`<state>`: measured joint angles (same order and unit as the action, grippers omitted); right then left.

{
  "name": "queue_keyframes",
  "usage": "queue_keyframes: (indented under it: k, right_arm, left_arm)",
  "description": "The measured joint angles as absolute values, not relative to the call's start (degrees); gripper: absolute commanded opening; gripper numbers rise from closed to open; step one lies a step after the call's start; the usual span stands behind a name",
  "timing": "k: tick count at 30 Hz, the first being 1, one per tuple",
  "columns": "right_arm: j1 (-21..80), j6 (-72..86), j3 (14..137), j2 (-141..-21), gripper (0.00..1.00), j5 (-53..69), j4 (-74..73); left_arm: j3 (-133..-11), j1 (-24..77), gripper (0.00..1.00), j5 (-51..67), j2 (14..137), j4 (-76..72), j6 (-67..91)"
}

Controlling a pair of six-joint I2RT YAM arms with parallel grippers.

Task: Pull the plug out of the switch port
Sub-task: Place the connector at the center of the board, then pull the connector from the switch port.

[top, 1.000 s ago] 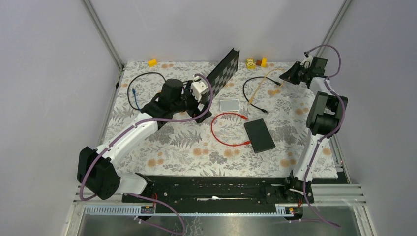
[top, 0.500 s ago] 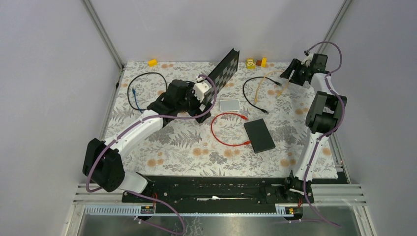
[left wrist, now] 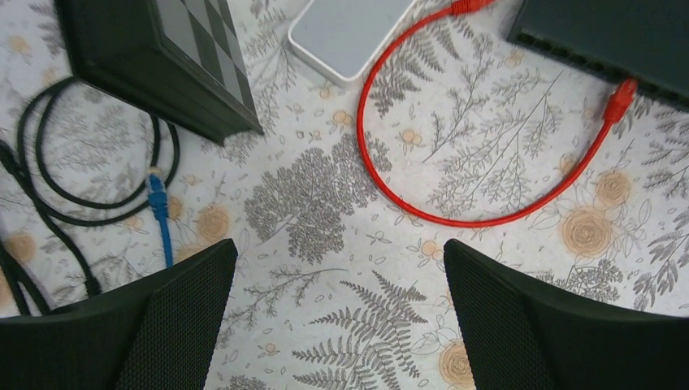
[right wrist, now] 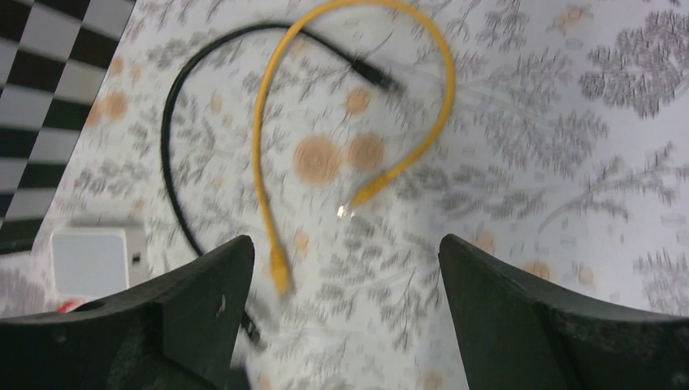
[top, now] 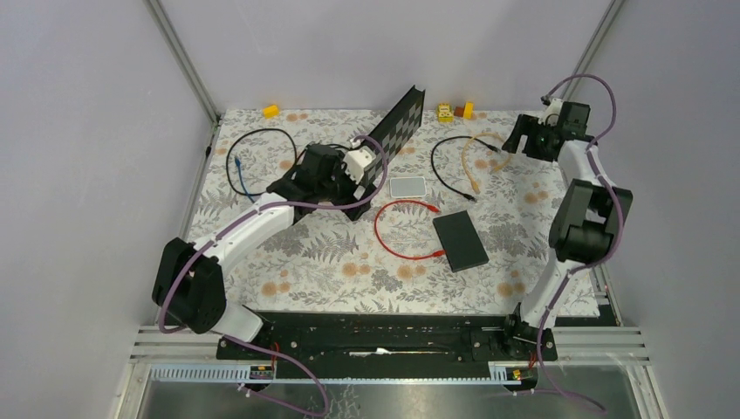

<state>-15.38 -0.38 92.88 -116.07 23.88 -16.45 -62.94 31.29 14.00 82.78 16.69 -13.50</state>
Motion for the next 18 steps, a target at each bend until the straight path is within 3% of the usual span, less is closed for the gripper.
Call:
queue_keyframes:
  k: [9,18]
  right_arm:
    - [-15.38,-10.52,66.00,-88.47,0.96,29.26,-13.67]
    - [-14.96,-28.10,53.98,-73.21,0.96,34.61,-25.26]
  left_arm:
    - [-62.39,31.05,0.99,19.33,86.26,18.61,-13.43]
    - [-59.51,31.46,0.99,29.93,87.81,16.05,-10.85]
